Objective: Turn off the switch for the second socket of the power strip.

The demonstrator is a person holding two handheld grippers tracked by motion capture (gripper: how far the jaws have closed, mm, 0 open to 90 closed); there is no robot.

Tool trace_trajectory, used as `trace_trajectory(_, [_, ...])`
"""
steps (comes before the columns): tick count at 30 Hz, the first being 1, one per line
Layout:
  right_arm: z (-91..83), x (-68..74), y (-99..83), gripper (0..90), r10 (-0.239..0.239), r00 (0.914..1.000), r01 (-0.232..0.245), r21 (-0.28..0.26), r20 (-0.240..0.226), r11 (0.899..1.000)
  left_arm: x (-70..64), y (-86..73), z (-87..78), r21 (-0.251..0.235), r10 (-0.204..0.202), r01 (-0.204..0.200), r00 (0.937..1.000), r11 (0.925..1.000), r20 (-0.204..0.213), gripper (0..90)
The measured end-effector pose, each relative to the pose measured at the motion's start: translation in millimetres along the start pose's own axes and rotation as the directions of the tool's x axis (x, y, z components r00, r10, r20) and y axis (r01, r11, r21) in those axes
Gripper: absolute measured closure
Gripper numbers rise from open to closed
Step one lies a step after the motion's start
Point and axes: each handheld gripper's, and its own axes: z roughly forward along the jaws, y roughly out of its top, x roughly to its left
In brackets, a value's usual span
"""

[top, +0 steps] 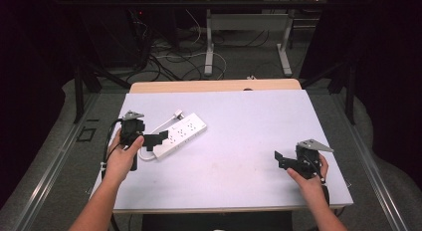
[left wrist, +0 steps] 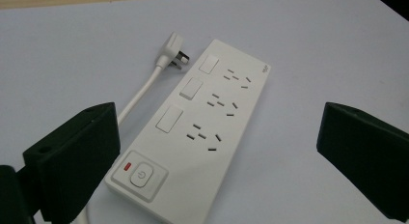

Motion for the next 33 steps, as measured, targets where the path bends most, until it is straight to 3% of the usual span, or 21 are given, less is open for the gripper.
trace_trajectory(15, [-0.5, 0.1, 0.4, 11.4, -0.007, 1.0, 0.007, -0.004, 0.0, 1.0, 21.5, -19.6, -21.6, -0.025, -0.05, 0.049, 0.9986, 0.9985, -0.019, 1.7])
trace_trajectory(33, [0.3, 1.0, 0.2, 11.4, -0.009, 0.9999, 0.009, -0.009, 0.008, 1.0, 46.8, -51.4, -40.1, -0.042, -0.129, 0.127, 0.9899, 0.9911, -0.059, 2.2])
